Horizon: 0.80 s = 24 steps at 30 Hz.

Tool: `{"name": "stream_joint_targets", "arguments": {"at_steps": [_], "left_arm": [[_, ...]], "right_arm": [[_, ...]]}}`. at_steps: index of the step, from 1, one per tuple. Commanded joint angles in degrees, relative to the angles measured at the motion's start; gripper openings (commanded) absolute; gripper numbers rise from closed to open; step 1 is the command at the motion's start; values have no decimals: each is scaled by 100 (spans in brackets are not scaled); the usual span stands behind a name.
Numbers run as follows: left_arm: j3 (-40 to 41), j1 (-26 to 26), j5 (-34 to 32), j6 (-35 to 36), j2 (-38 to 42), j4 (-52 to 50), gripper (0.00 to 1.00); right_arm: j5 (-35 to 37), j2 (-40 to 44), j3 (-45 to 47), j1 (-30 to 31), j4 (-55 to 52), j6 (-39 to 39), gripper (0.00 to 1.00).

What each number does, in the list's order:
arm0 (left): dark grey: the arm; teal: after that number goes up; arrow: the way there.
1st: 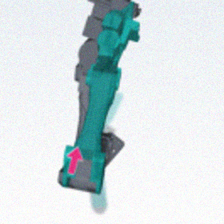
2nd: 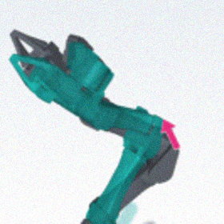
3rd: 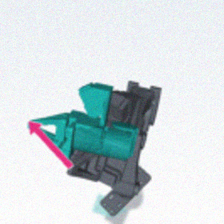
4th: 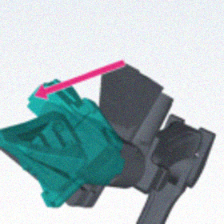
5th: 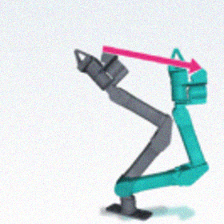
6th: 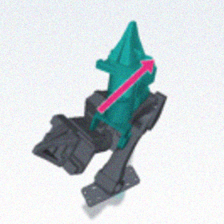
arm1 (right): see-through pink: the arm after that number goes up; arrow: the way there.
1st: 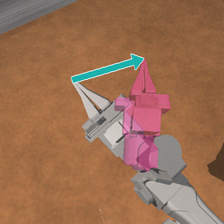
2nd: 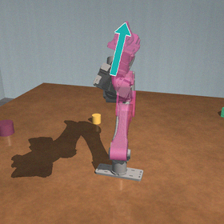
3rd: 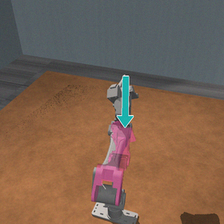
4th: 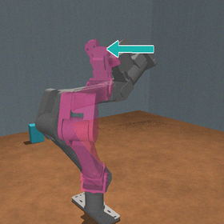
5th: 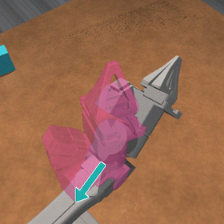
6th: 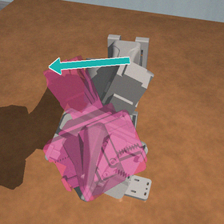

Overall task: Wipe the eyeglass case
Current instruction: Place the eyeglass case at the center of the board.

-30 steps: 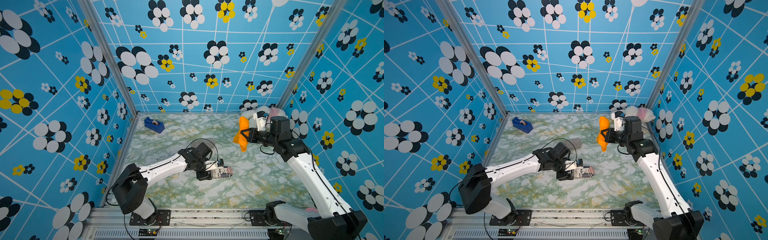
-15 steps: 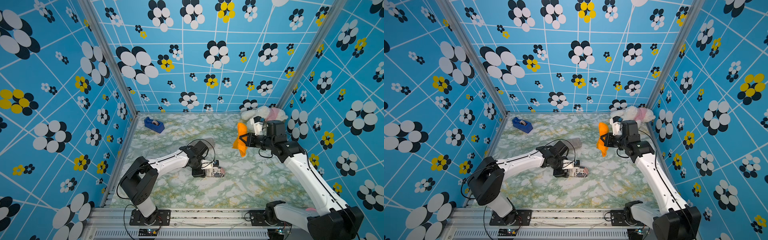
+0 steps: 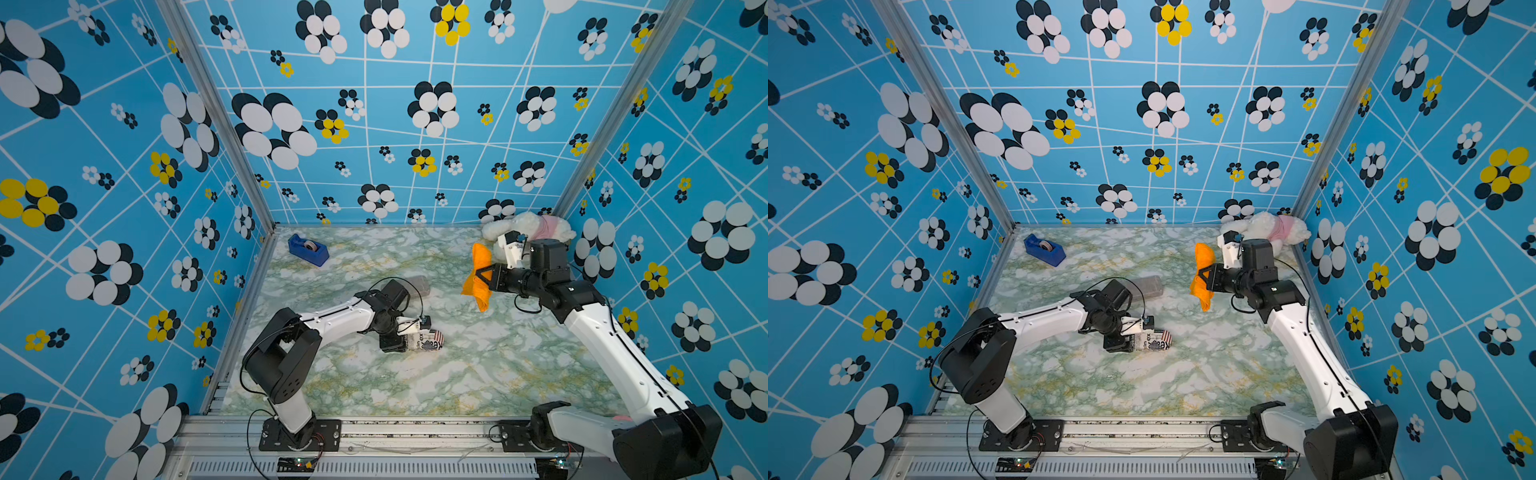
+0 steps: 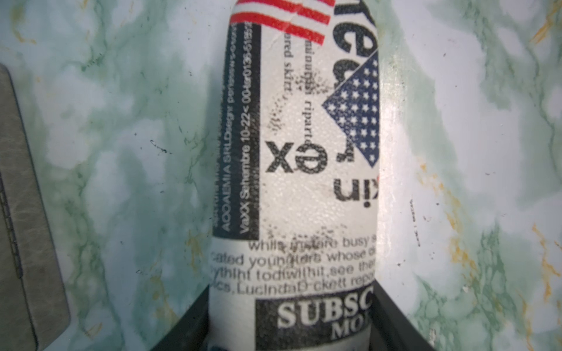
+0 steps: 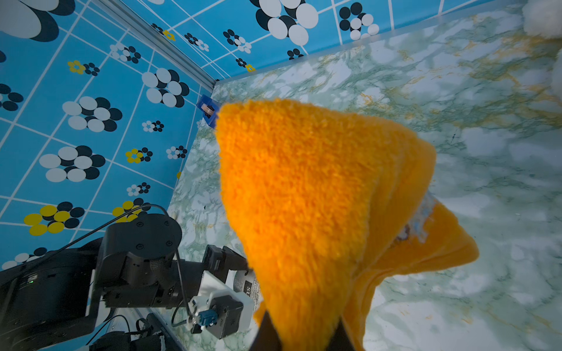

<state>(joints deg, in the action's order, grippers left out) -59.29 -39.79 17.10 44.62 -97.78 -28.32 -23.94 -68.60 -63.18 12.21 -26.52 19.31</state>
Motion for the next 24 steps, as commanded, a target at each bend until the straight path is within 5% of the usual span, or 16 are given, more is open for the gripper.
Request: {"name": "stream_joint_targets", "arguments": {"at_steps": [1,9,24], "left_arm": [[-46,-27,42,75,-198,-17,16],[-253,-81,-36,73,-473,-430,33],[-93,-99,-35,91,-213,-486,90]], "right_arm": [[23,107,244,-17,304,56,0],[102,195,501,-18,649,36,0],[101,258,643,-19,574,-74,0]]}}
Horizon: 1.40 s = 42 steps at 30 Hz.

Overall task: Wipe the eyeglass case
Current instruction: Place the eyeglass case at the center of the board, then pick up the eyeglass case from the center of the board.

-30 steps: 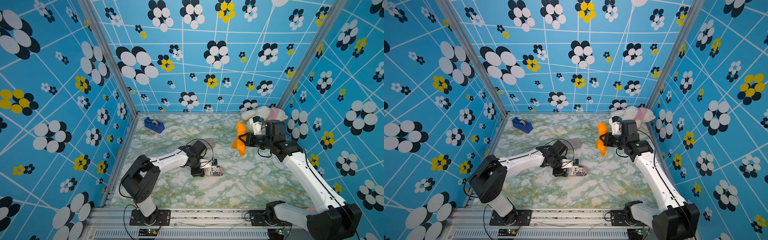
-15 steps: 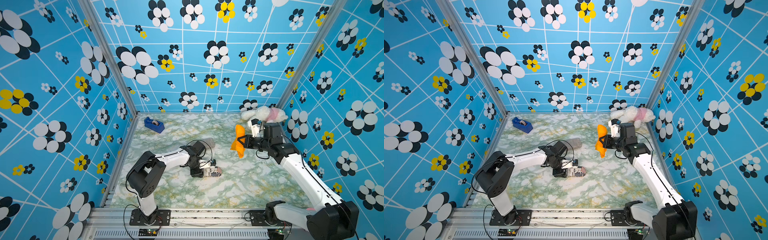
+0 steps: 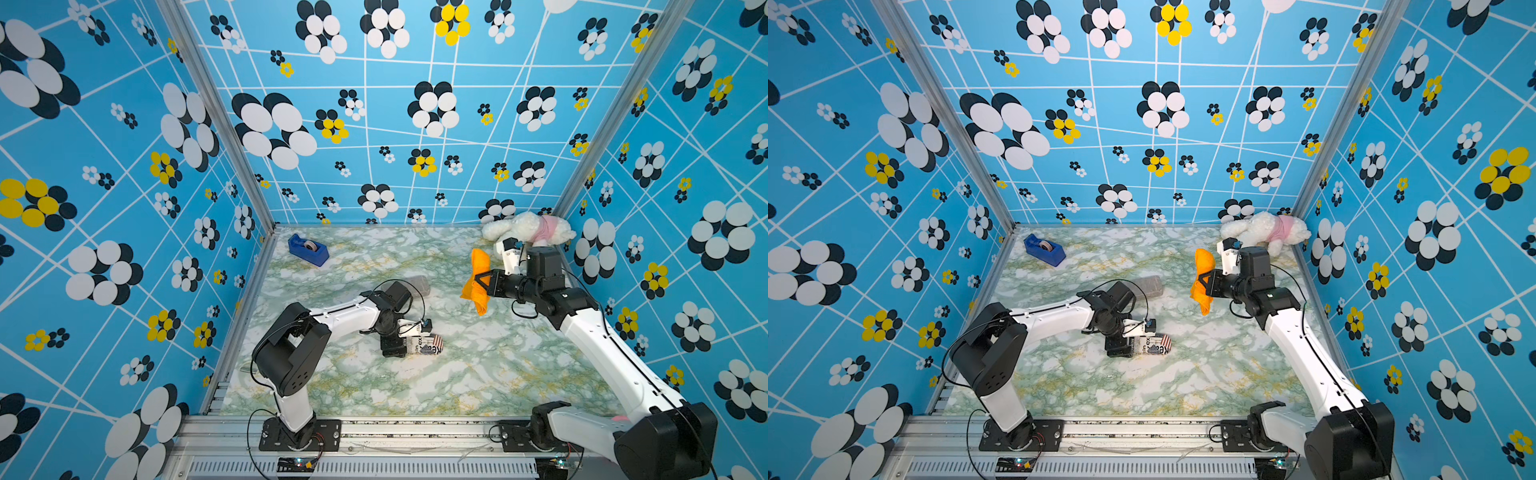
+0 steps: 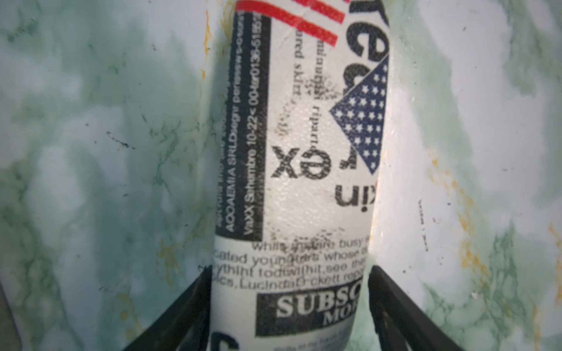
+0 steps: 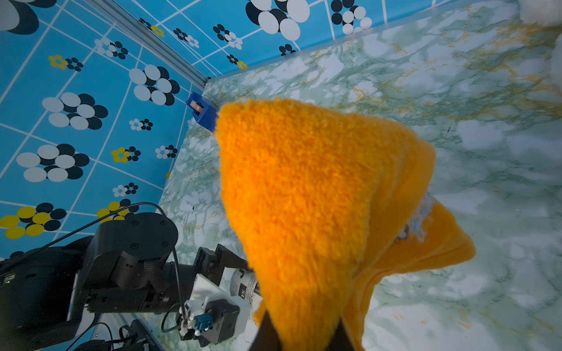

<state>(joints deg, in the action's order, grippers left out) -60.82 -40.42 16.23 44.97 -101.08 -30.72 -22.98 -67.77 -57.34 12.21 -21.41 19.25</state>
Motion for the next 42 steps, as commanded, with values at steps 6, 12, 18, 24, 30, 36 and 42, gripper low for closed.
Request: {"name": "stream_joint_targets", "arguments": {"at_steps": [6,12,18,24,30,36,42], "left_arm": [[-8,23,-119,-30,563,-493,99],[-151,552,-170,-651,1344,-555,100],[-283,1038,-418,-937,1208,101,97],[-965,1112,-631,-227,58,492,94],[-2198,1427,-314,252,-963,-145,94],[-2734,1660,305,578,-1372,-611,99],[-3370,1722,720,653,-1919,-1243,99]], "right_arm": [[-95,98,-69,-18,-6,-158,0],[-117,233,-102,-21,128,119,0],[53,456,177,-19,194,134,0],[-163,200,61,-21,131,120,0],[-163,43,12,-18,131,154,0],[-164,-181,-21,-21,156,139,0],[-275,-514,-134,-15,175,83,0]]}}
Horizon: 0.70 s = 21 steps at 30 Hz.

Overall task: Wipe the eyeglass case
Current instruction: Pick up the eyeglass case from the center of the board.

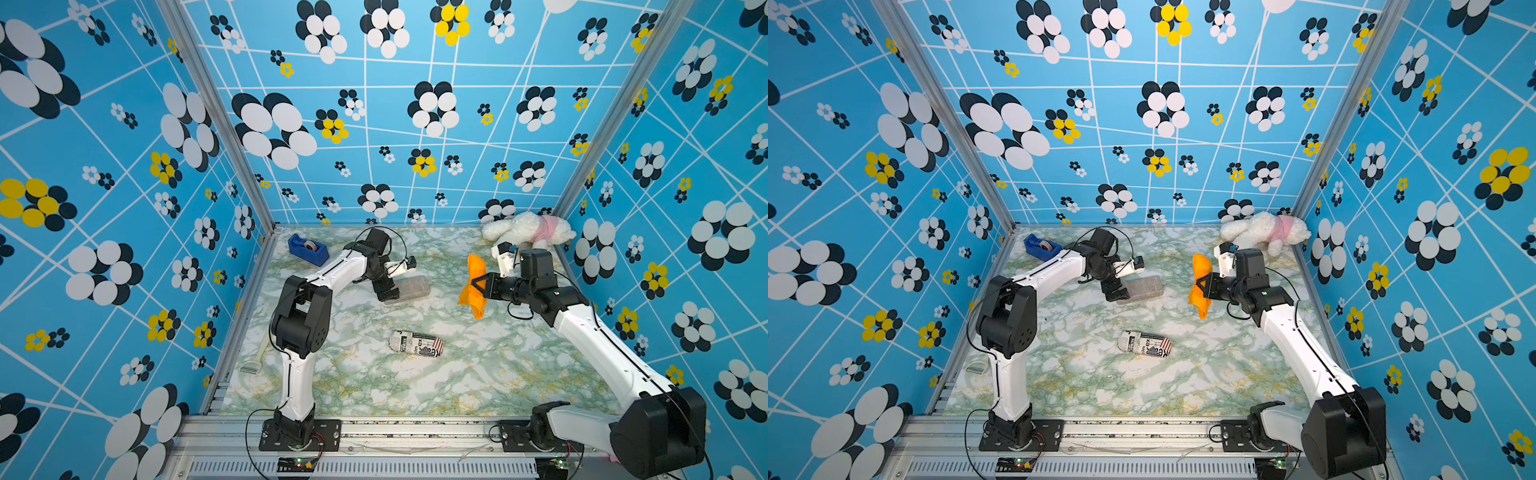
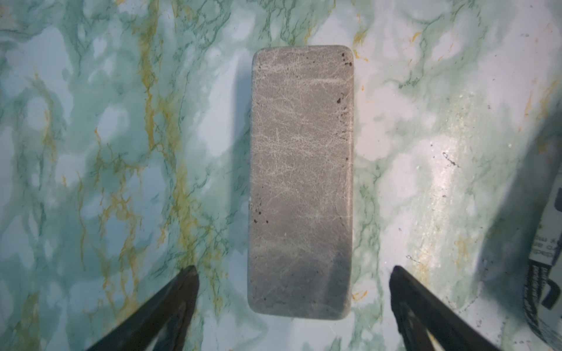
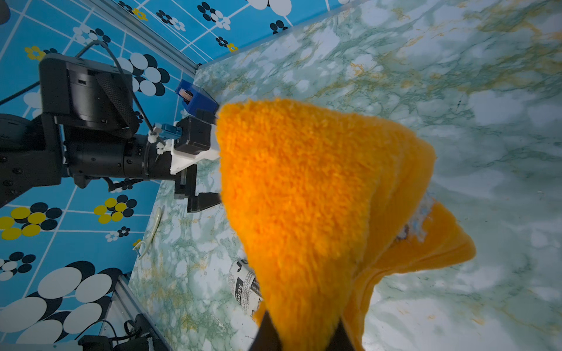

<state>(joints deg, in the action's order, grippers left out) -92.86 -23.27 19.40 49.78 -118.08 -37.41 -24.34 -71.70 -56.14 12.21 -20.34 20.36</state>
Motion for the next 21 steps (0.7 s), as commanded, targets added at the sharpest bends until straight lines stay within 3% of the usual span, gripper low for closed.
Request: {"name": "stream_joint_targets", "arguments": {"at_steps": [1,21], "left_arm": [[-187,-1,347,173,-253,-554,99],[-273,50,223,126,-714,-441,93]], "right_arm": [[-146,-153,-285,-17,63,-43,0],[-203,-380,-329,-16,218,-16,0]]}}
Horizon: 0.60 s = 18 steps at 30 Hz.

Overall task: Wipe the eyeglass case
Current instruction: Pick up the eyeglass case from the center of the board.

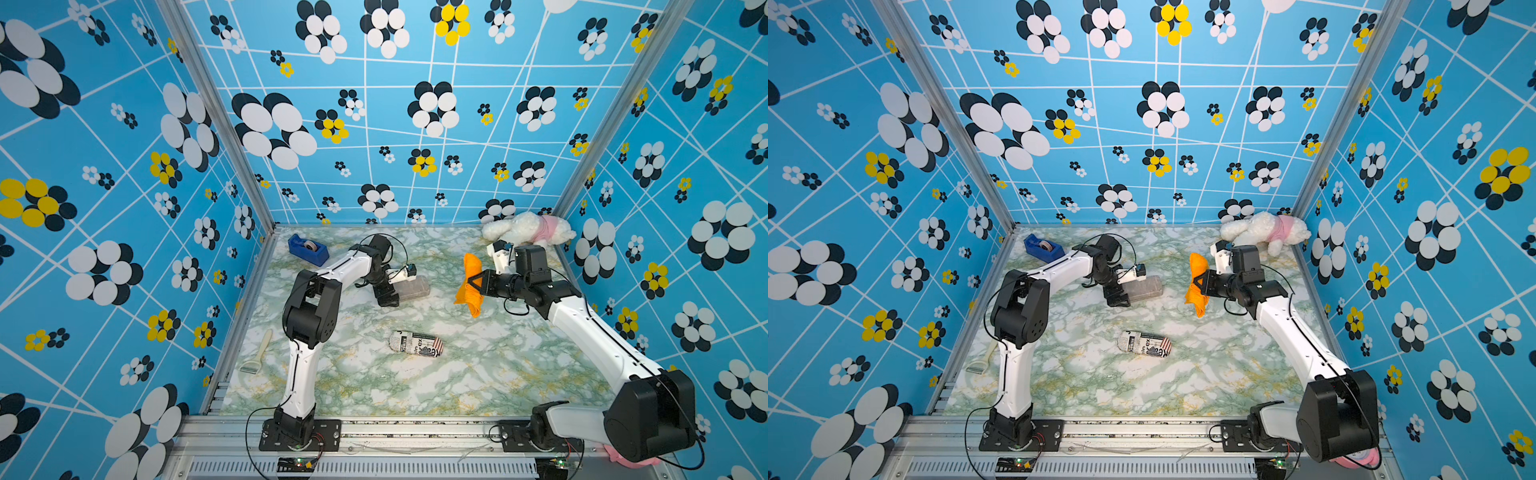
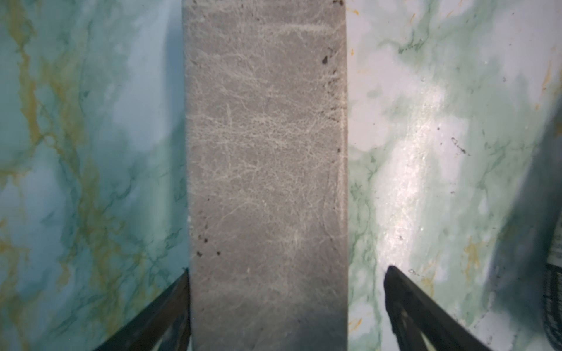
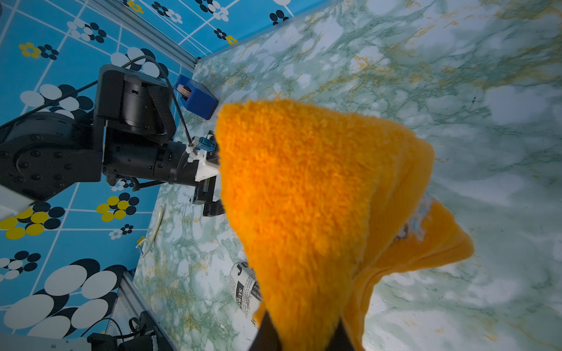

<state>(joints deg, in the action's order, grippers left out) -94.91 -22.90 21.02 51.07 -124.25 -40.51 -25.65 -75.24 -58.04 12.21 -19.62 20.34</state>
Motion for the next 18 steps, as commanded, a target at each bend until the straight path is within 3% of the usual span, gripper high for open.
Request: {"name": "stream_joint_targets", "arguments": {"at_steps": [1,18], "left_arm": [[-57,9,61,-23,-99,-107,93],[-177,-13,-1,-106,-311,-152,79]], "right_arm": [[-71,-34,-131,-12,151,-12,0],[-83,-87,-122,-13,153,-12,0]]}}
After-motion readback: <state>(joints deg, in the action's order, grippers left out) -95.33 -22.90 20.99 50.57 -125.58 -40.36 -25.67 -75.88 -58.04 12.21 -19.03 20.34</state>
